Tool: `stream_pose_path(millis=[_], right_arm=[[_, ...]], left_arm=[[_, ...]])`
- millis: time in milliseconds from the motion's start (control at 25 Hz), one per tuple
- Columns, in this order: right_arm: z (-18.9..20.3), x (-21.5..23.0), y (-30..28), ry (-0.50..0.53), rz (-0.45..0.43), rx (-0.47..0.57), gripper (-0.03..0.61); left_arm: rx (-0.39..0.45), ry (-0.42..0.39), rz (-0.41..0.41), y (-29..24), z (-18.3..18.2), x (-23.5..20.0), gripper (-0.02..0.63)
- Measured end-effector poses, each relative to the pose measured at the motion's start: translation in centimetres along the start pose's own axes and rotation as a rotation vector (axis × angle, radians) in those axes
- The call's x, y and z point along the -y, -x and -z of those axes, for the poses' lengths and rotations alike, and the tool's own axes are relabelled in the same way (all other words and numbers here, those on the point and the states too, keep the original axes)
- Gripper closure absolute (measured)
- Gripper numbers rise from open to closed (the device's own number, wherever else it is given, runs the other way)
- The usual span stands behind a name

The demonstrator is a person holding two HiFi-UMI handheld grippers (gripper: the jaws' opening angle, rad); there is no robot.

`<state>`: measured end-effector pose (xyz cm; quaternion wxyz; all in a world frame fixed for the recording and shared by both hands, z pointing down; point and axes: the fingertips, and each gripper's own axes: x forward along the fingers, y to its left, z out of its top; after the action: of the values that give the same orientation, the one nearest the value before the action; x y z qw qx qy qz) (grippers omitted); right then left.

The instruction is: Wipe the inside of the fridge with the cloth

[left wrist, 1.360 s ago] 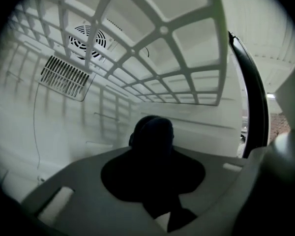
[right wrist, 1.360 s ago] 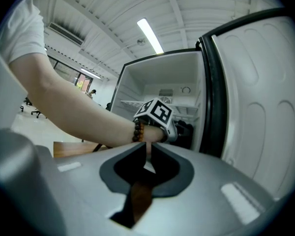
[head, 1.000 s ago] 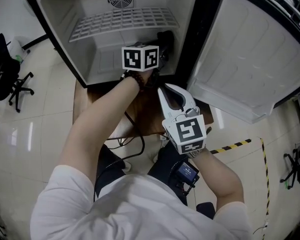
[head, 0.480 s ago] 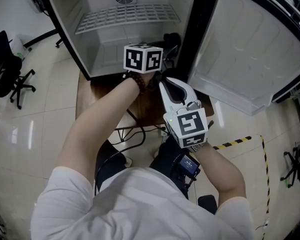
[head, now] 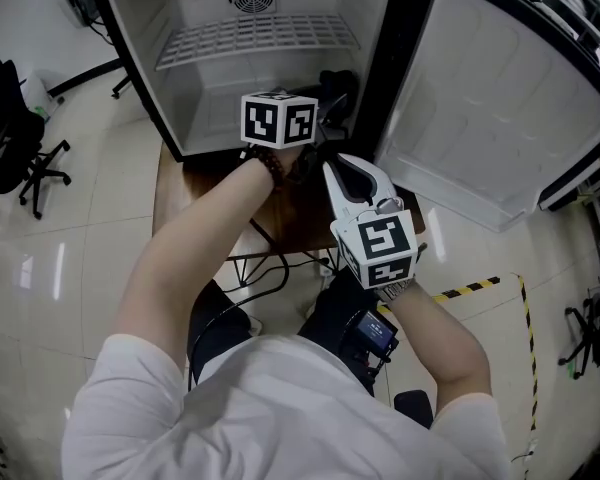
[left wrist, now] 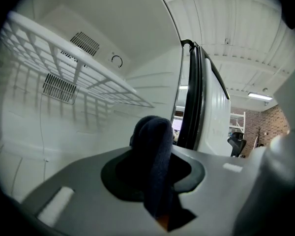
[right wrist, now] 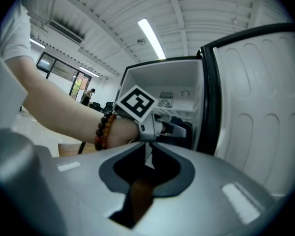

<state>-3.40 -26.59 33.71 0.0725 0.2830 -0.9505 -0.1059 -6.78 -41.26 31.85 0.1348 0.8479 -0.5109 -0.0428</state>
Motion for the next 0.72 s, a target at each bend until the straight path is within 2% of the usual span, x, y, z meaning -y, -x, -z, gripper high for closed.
stream_pose_path(millis=[200, 480, 720], right_arm=[[-0.4, 0.8, -1.0, -0.03, 0.017, -0.003, 0.48], [-0.7, 1.1, -3.3, -0.051, 0.012, -0.034, 0.368], [-1.1, -1.0, -6.0, -0.03, -0.045, -0.049, 0.296]], left_arm=[[0.019, -0.027, 0.048, 2.8, -1.0, 0.8, 0.506], [0.042, -0.026, 0.057, 8.6, -1.6, 1.0, 0.505], [0.071, -0.006, 0.048, 12.2, -1.4, 1.7, 0.503]])
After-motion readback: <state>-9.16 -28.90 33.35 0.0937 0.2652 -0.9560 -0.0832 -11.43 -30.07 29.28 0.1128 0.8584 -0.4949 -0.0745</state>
